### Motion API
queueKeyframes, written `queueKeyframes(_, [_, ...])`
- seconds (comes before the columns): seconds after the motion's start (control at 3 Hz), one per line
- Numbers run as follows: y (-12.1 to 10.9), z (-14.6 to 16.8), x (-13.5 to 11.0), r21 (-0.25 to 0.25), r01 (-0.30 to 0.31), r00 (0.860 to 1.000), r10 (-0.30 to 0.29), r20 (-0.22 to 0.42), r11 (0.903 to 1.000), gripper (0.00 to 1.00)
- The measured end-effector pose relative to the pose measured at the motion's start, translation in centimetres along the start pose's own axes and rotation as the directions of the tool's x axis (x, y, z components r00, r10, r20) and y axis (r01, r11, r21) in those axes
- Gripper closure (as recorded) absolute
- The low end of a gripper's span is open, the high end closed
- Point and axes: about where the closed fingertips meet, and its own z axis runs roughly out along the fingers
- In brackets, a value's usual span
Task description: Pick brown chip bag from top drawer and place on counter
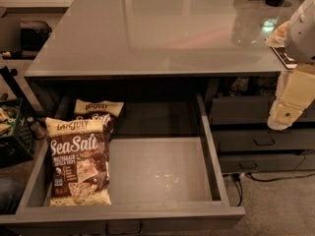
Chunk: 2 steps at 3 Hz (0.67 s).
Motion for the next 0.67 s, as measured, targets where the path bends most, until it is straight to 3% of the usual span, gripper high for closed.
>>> queueKeyframes(0.67, [0.2, 0.2, -1.4, 0.005, 0.016, 1.0, -0.016, 0.0, 0.9999, 0.0])
